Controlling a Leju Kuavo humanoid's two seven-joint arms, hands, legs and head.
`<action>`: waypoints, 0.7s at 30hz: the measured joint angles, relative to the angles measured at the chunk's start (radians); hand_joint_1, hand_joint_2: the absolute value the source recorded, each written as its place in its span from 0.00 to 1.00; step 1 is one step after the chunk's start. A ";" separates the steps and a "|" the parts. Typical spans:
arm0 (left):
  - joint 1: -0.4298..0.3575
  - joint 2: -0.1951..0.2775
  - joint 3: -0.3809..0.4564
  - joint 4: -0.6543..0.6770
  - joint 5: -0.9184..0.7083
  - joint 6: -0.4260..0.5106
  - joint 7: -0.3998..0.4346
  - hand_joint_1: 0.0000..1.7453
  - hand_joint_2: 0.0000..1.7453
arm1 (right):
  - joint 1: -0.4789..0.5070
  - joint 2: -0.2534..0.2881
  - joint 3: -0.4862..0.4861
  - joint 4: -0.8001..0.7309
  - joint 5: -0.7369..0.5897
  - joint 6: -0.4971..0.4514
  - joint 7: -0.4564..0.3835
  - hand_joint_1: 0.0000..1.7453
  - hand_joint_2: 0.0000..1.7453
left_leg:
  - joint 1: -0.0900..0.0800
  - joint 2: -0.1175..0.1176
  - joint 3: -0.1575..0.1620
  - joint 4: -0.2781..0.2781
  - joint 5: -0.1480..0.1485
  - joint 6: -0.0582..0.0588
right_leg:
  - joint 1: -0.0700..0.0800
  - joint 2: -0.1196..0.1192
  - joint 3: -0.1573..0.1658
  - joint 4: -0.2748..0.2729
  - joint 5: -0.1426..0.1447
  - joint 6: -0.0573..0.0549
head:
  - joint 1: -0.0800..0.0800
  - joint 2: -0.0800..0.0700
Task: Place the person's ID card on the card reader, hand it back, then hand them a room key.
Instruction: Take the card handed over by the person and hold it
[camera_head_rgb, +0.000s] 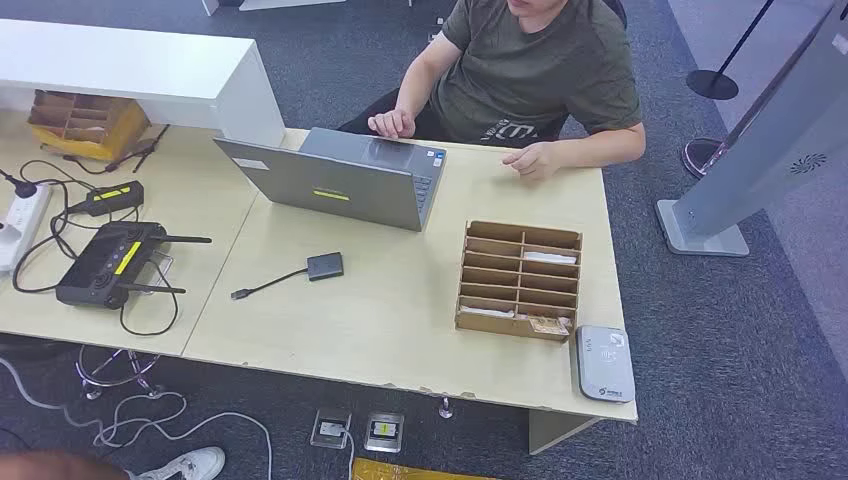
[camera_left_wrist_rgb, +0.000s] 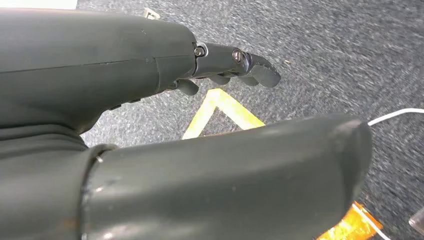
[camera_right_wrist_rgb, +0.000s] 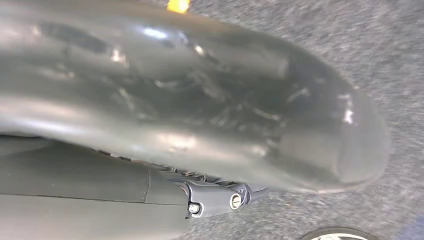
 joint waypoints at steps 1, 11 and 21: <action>0.000 -0.001 0.000 0.001 0.001 0.006 0.000 0.00 0.00 | -0.001 0.002 -0.005 0.003 0.000 0.000 0.000 0.00 0.00 | 0.000 0.000 0.000 0.000 0.000 0.000 | 0.000 0.000 0.000 0.000 0.000 0.000 | 0.000 0.000; -0.001 -0.008 0.000 0.009 0.014 0.013 -0.013 0.00 0.00 | 0.008 0.007 -0.041 0.008 0.003 0.000 0.064 0.00 0.00 | 0.000 -0.002 -0.001 0.000 0.001 0.001 | 0.000 -0.001 0.000 0.000 0.000 0.000 | 0.000 0.000; -0.001 -0.008 0.000 0.013 0.023 0.031 -0.020 0.00 0.00 | 0.019 0.006 -0.042 -0.011 0.006 0.000 0.072 0.00 0.00 | 0.000 -0.002 -0.001 0.000 0.001 0.001 | 0.000 -0.001 0.000 0.000 0.000 0.000 | 0.000 0.000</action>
